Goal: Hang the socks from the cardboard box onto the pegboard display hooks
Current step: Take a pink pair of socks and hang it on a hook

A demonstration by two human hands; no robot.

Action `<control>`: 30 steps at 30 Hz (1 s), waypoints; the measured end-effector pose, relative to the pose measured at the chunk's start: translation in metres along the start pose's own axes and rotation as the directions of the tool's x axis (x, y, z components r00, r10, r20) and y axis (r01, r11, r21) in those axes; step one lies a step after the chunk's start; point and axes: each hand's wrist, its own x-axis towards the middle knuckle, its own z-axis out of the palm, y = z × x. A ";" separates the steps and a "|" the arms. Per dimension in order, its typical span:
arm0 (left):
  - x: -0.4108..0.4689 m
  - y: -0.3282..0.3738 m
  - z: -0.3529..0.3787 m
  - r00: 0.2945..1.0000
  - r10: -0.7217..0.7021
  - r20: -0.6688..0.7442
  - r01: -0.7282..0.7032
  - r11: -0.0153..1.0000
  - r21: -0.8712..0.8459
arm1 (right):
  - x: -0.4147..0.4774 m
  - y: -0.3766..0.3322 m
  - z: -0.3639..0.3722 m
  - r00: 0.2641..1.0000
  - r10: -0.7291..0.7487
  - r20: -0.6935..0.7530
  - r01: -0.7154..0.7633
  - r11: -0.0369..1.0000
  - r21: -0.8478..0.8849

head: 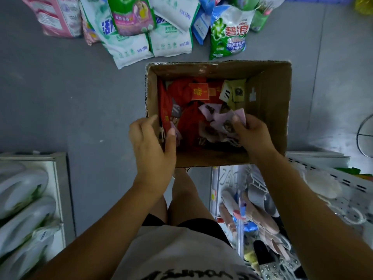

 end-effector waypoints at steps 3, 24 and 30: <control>0.007 0.022 0.006 0.971 -0.037 0.237 0.070 0.989 -0.130 | -0.026 -0.008 -0.001 0.995 -0.026 0.092 0.004 0.971 0.238; 0.032 0.091 -0.006 0.310 -0.213 0.927 0.818 0.556 -0.146 | -0.130 -0.066 -0.024 0.990 0.075 0.120 -0.136 0.266 0.954; 0.039 0.145 -0.006 0.060 -0.002 0.998 0.842 0.536 -0.050 | -0.191 -0.070 -0.020 0.955 -0.030 -0.294 0.268 0.509 0.818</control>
